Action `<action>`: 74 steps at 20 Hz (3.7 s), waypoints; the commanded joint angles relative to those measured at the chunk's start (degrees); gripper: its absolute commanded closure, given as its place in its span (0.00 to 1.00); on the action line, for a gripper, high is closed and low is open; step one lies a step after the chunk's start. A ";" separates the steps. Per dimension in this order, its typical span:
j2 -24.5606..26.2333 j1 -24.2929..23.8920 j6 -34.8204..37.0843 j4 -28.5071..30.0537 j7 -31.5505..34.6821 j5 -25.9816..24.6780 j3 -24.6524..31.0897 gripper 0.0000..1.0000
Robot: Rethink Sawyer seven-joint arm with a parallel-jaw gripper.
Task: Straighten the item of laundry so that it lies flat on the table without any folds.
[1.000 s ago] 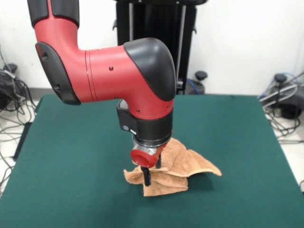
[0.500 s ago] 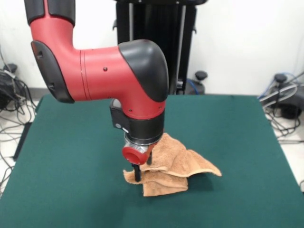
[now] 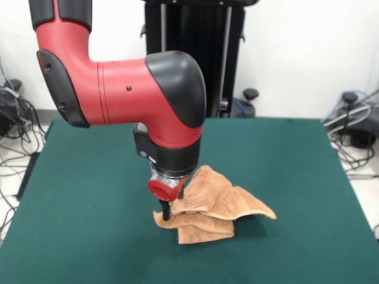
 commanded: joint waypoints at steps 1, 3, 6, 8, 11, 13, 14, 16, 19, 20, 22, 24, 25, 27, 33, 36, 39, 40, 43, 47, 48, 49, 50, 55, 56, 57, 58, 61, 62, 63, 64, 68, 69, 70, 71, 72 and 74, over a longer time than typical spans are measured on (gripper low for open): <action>2.23 3.95 6.68 -1.41 0.47 -0.93 -3.32 0.00; 2.13 3.98 6.15 -0.99 0.60 -0.67 -3.38 0.00; 2.00 4.07 5.02 -0.42 0.87 -0.33 -3.31 0.00; 2.07 4.56 4.67 -0.39 1.39 -0.02 -3.15 0.00; 1.80 3.99 3.76 0.29 1.19 -0.06 -3.18 0.00; 1.42 3.19 3.04 1.15 0.74 -0.15 -3.18 0.00; 1.17 2.84 2.79 1.75 0.54 -0.24 -3.22 0.00; 1.08 2.37 2.51 2.29 0.13 -0.17 -3.00 0.00; 0.86 1.91 2.49 2.76 -0.60 -0.57 -3.15 0.00; 0.84 1.90 2.55 2.80 -0.77 -0.59 -3.08 0.00; 0.78 1.75 2.70 2.95 -1.00 -0.60 -2.95 1.00; 0.78 1.62 2.73 3.04 -1.23 -0.56 -2.85 1.00; 0.78 1.55 2.74 3.09 -1.34 -0.53 -2.80 1.00; 0.82 1.53 2.77 3.11 -1.37 -0.52 -2.73 1.00; 1.01 1.87 2.91 2.84 -0.96 -0.38 -2.66 1.00; 1.10 2.19 2.70 2.70 -0.14 -0.25 -2.70 1.00; 0.91 2.28 2.29 2.95 0.54 -0.40 -2.99 1.00; 0.78 2.40 2.26 3.08 0.88 -0.45 -3.17 1.00; 0.37 2.43 1.65 3.97 2.29 -0.29 -3.49 1.00; -0.08 3.12 0.53 4.90 4.86 -0.05 -3.88 1.00; -0.15 3.23 0.11 5.03 5.60 0.09 -3.92 1.00; -0.34 3.28 -0.27 5.22 6.10 0.13 -4.00 1.00; -0.60 3.11 -1.54 5.60 7.13 0.50 -3.65 1.00; -4.41 2.70 -2.23 8.62 9.03 1.81 -3.57 1.00; -5.32 2.73 -1.68 9.23 8.81 2.10 -3.53 1.00; -6.14 2.64 -1.60 9.96 8.84 2.38 -3.49 1.00; -6.73 2.86 -1.58 10.39 9.02 2.50 -3.54 1.00; -8.46 2.73 -1.93 12.18 9.52 2.88 -3.75 1.00; -8.56 2.73 -1.97 12.29 9.51 2.96 -3.77 1.00; -8.85 2.67 -1.97 12.50 9.53 3.06 -3.80 1.00; -8.93 2.88 -2.00 12.52 9.64 3.06 -3.87 1.00; -11.65 2.12 -3.40 15.41 10.46 3.79 -3.74 1.00; -12.47 2.12 -3.32 16.11 10.65 4.12 -3.70 1.00; -13.32 2.59 -2.80 16.38 10.93 4.68 -3.50 1.00; -14.26 2.63 -2.50 17.11 10.91 4.97 -3.53 1.00; -14.78 2.70 -2.45 17.54 11.15 5.33 -3.52 1.00; -16.32 2.60 -2.03 18.86 11.09 6.03 -3.53 1.00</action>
